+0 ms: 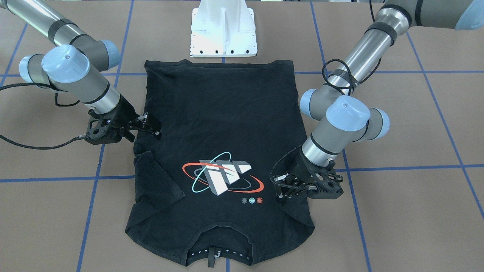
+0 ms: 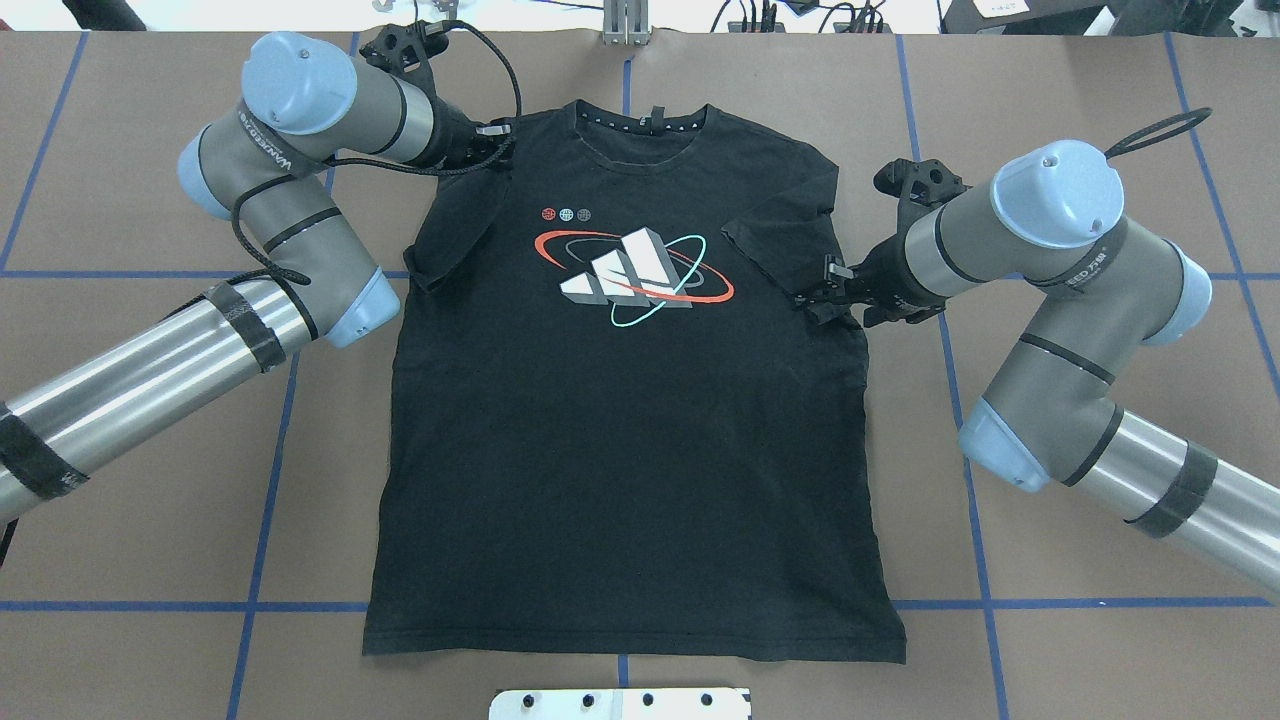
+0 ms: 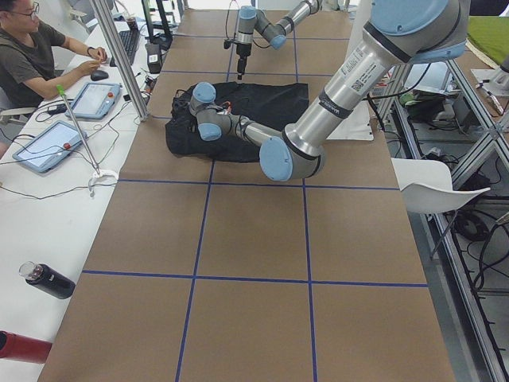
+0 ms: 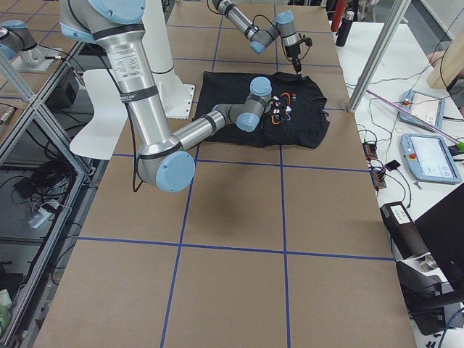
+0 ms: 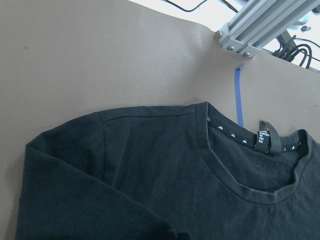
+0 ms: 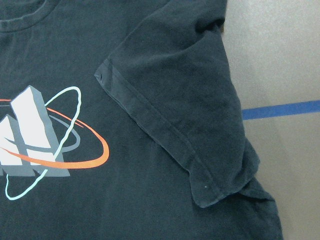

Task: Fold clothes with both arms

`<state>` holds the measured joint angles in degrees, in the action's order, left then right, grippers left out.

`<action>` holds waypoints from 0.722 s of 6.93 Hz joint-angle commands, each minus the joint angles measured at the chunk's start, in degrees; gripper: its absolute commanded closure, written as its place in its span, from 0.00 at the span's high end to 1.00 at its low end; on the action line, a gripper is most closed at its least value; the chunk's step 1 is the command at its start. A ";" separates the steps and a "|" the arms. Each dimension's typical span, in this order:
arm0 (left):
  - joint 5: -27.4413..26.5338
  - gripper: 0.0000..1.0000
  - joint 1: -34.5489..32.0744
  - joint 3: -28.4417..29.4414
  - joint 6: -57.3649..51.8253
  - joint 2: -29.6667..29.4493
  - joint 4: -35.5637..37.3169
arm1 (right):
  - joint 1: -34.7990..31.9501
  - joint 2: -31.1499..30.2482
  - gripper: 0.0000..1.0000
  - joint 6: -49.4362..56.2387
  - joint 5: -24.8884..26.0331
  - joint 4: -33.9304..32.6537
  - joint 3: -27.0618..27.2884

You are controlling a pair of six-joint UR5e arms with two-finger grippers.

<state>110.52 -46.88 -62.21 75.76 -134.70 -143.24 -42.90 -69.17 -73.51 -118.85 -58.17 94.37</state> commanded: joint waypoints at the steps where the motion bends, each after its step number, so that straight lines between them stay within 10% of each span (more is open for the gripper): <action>1: 0.40 1.00 0.47 -7.26 0.79 3.71 0.50 | 0.53 0.26 0.99 -6.68 2.63 -0.27 0.81; 5: 4.00 1.00 0.74 -20.93 4.66 12.88 1.03 | 16.75 -9.43 0.99 -27.89 21.43 -6.28 17.16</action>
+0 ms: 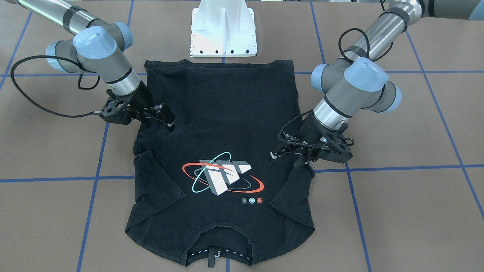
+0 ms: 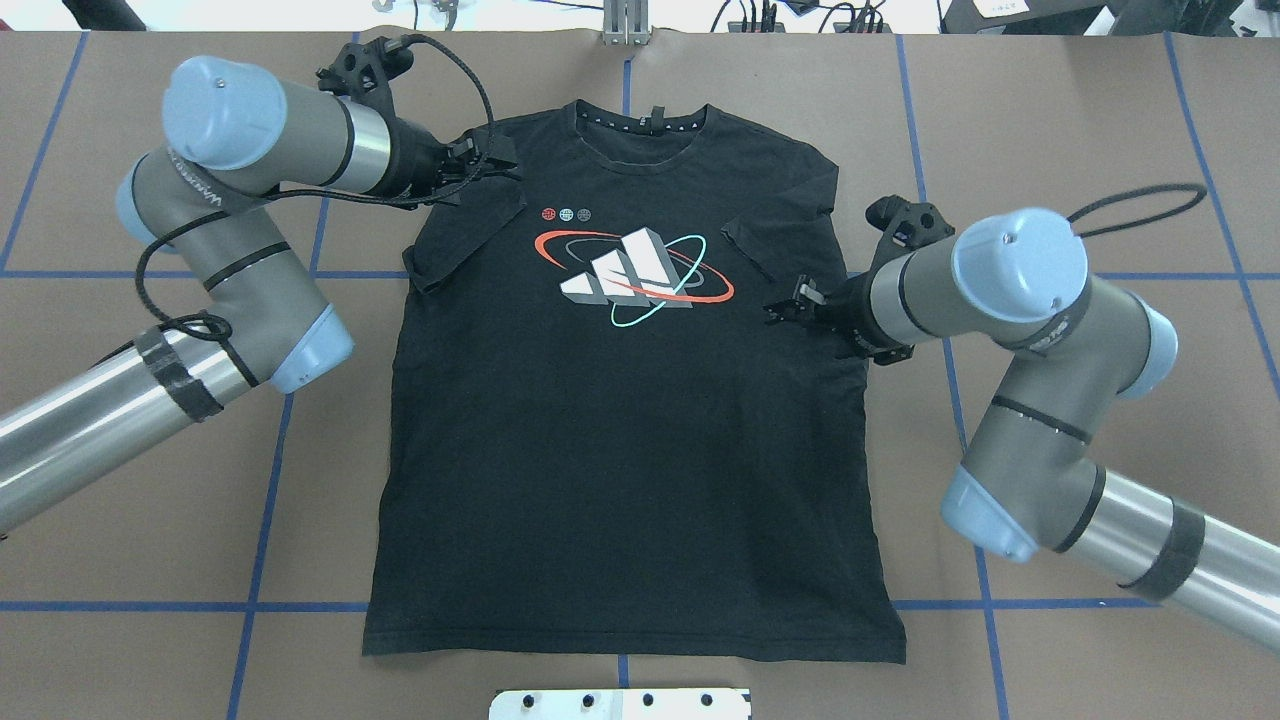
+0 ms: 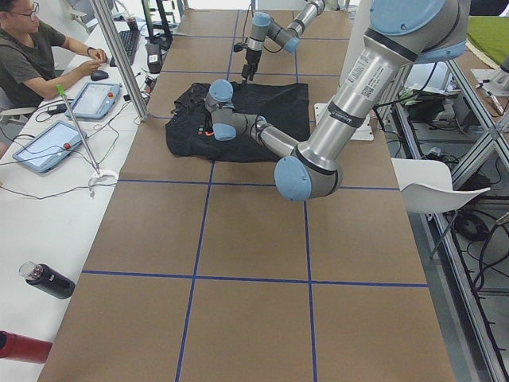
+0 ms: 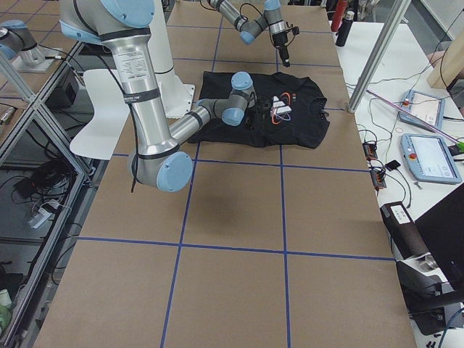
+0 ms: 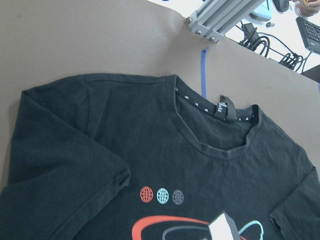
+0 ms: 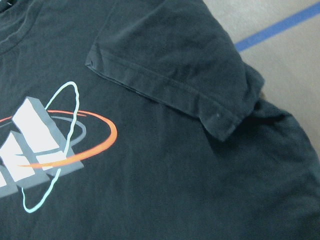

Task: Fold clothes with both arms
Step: 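Move the right gripper to the hem corner nearest the robot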

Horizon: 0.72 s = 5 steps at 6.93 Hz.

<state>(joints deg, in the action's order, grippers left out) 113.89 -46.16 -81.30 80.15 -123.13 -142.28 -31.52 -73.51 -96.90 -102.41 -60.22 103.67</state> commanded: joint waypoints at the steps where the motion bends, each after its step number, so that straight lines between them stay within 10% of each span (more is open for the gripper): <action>1: 0.55 1.00 0.01 -1.76 0.27 1.40 0.07 | 9.24 -8.29 0.98 -10.01 7.99 -10.65 14.12; 5: 0.46 1.00 0.10 -0.71 0.18 1.84 0.07 | 23.67 -18.40 0.77 -22.19 16.80 -12.47 20.77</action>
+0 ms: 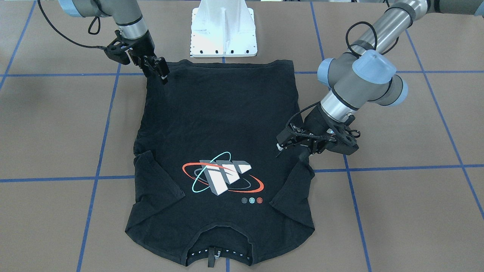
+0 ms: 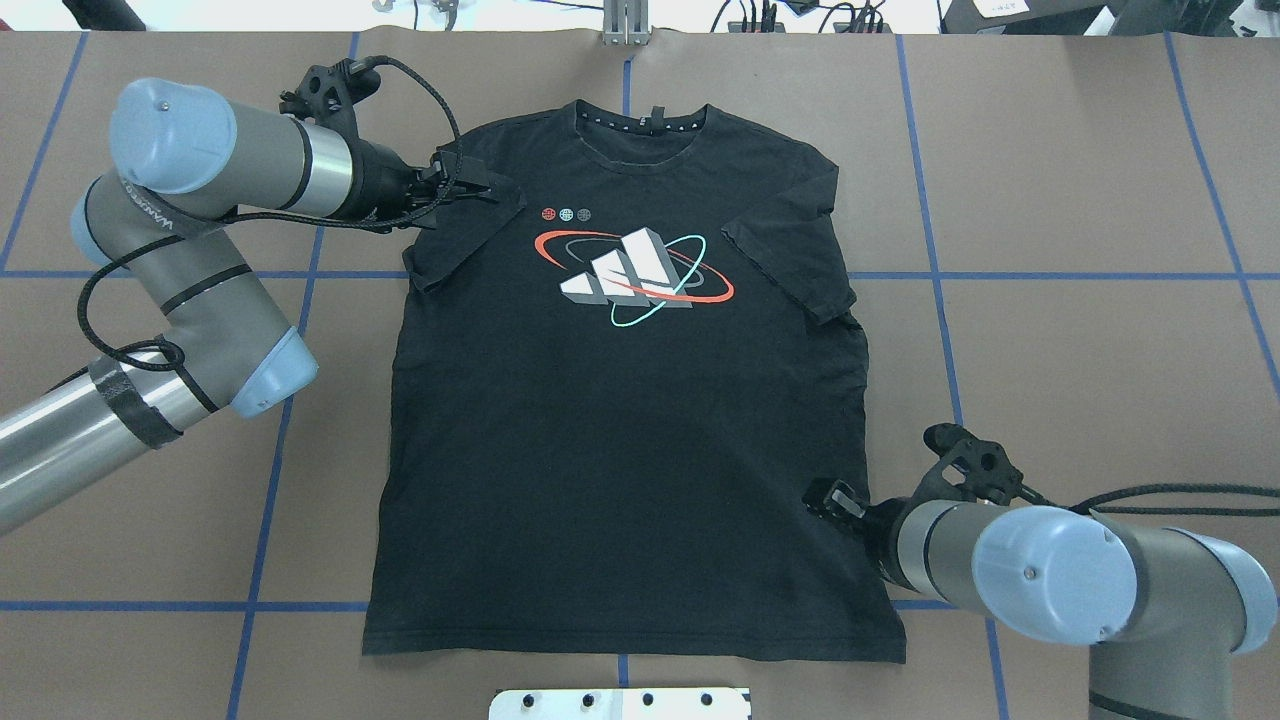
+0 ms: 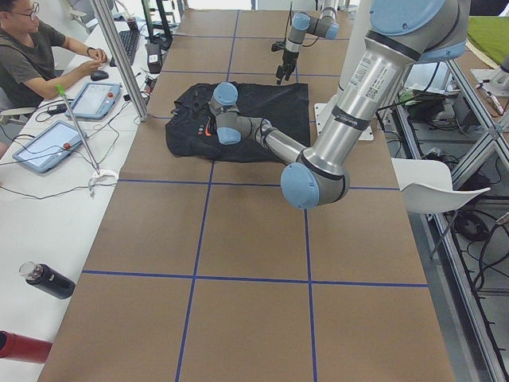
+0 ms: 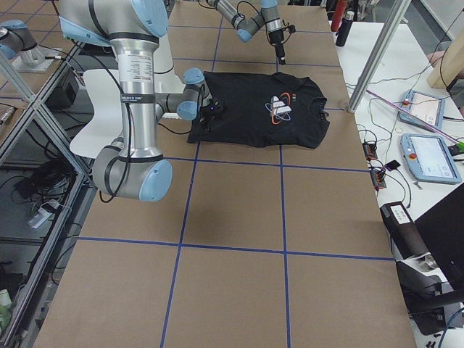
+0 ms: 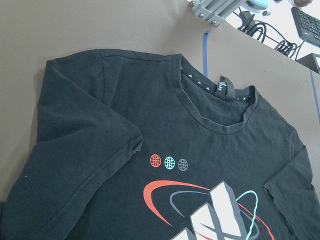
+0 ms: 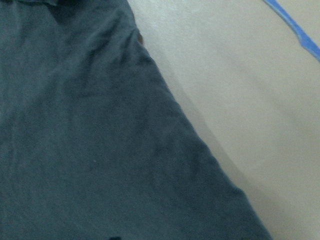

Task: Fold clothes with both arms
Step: 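Move the right gripper to the hem corner nearest the robot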

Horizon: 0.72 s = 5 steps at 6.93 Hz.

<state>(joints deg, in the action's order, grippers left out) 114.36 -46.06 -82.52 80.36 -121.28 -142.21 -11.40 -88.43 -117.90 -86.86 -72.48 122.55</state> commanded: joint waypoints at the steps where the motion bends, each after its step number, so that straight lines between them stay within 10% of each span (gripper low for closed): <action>1: -0.10 1.00 0.00 0.61 -0.03 -0.01 0.00 | 8.19 -5.33 0.77 -3.45 6.04 -0.21 1.64; 5: -0.10 1.00 0.00 0.87 -0.03 -0.01 0.00 | 11.92 -5.87 0.76 -8.31 7.23 -0.29 0.49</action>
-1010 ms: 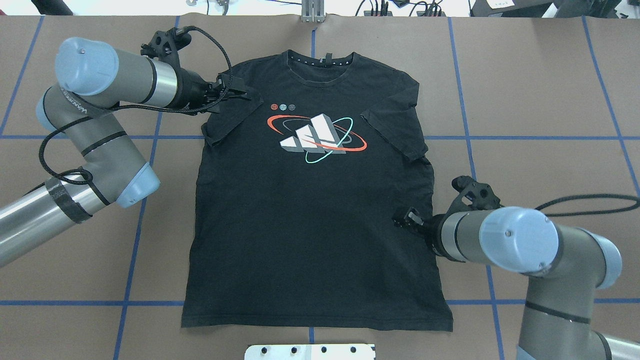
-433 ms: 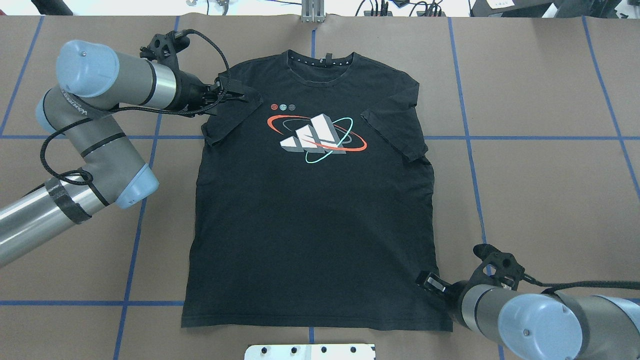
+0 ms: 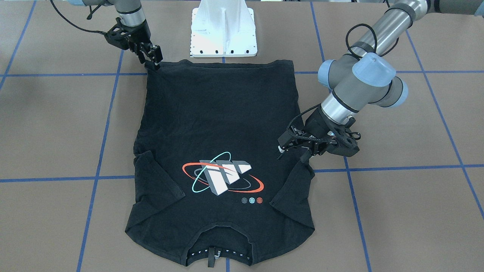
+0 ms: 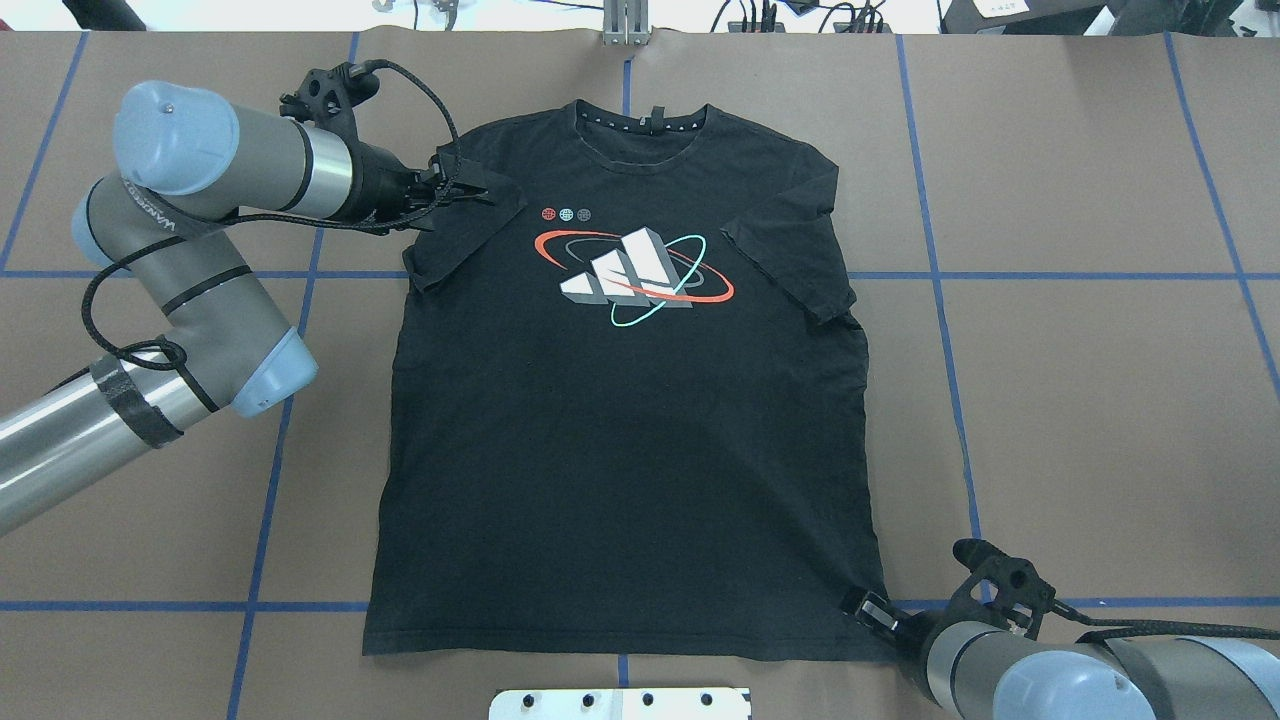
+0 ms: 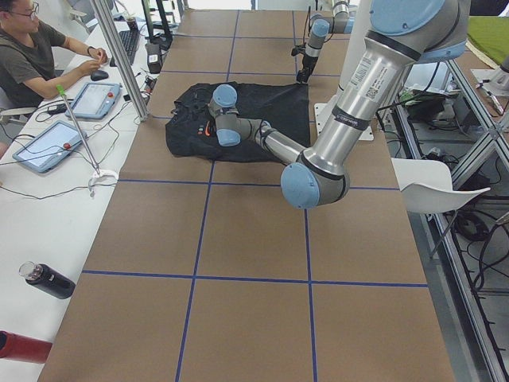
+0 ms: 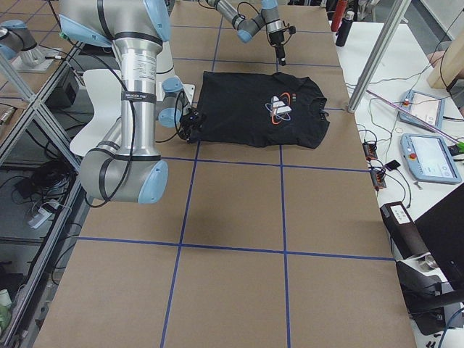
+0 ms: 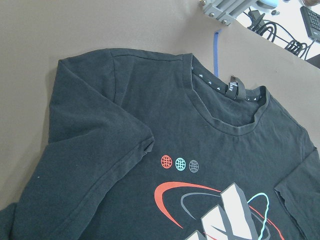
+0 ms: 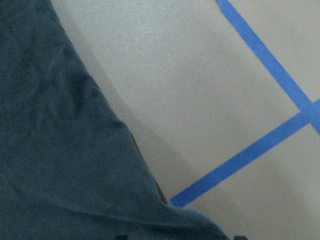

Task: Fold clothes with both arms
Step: 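Move the right gripper to the hem corner nearest the robot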

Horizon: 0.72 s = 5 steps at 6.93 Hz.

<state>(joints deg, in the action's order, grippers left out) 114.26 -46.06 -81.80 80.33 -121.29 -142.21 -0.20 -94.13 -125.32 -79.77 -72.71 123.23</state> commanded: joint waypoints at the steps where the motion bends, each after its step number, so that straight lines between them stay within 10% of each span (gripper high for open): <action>1: -0.09 1.00 0.09 0.59 0.00 -0.09 0.00 | 0.90 -0.70 0.76 -0.89 0.14 -0.07 -0.44; 5: -0.18 1.00 0.35 0.77 0.09 -0.09 0.00 | 1.52 -0.88 0.75 -2.65 0.14 -0.15 -0.35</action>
<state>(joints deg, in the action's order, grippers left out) 114.09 -45.74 -81.06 80.42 -121.38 -142.21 1.09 -94.92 -127.73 -79.70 -72.80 122.93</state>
